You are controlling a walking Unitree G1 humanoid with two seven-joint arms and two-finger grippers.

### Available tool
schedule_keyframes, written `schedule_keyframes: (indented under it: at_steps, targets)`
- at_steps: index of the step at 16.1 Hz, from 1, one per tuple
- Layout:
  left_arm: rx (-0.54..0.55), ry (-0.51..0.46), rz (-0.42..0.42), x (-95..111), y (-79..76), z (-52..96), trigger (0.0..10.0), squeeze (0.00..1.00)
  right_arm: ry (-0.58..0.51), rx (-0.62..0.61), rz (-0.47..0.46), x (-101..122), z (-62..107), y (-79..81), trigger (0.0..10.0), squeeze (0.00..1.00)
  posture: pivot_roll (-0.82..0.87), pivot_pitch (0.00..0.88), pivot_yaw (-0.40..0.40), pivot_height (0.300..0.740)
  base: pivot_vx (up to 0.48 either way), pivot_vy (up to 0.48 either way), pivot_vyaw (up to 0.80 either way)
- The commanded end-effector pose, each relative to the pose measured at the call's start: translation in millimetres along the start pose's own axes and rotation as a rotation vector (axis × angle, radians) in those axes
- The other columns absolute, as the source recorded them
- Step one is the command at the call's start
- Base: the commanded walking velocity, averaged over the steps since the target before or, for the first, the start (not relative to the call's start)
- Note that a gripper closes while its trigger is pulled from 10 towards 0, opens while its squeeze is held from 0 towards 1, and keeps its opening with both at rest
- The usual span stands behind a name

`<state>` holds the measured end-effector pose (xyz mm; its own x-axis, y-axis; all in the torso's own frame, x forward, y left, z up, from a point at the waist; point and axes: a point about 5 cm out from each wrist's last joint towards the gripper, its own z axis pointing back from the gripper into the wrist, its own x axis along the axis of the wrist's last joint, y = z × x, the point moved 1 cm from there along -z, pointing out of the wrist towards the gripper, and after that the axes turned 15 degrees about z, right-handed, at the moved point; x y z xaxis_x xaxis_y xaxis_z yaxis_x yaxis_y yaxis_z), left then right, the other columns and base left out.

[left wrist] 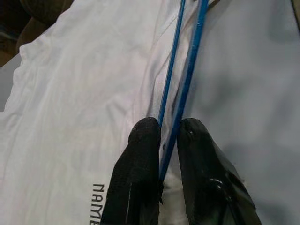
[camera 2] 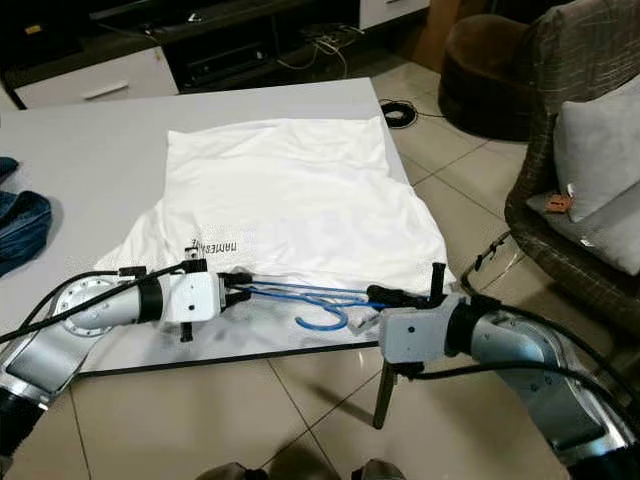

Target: Hang hanger

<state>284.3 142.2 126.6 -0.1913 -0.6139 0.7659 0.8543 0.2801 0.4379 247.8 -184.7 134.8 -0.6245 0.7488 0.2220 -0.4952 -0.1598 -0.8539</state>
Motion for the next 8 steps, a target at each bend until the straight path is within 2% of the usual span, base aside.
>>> schedule_keyframes:
  at_steps: [1, 5, 6, 8]
  targets:
    - [0.045, 0.011, 0.032, -4.0, 6.0, 3.5, 10.0, 0.0, 0.004, 0.018, 0.021, -3.0, 2.1, -1.6, 10.0, 0.0, -0.12, 0.048, 0.087, 0.74, 0.0, 0.0, 0.0]
    - [0.156, -0.051, 0.129, -4.1, 12.6, 10.6, 10.0, 0.0, 0.015, 0.037, 0.014, -5.3, 2.0, 2.2, 10.0, 0.0, -0.12, 0.054, 0.081, 0.74, 0.0, 0.0, 0.0]
    - [0.187, -0.074, 0.145, -2.7, 14.5, 13.0, 10.0, 1.0, 0.013, 0.042, 0.012, -4.7, 1.3, 3.4, 10.0, 0.0, -0.11, 0.058, 0.079, 0.74, 0.0, 0.0, 0.0]
    - [0.271, -0.16, 0.219, 3.5, 19.9, 23.8, 10.0, 1.0, 0.003, 0.056, 0.007, -2.6, -1.0, 7.0, 10.0, 0.0, -0.11, 0.064, 0.071, 0.74, 0.0, 0.0, 0.0]
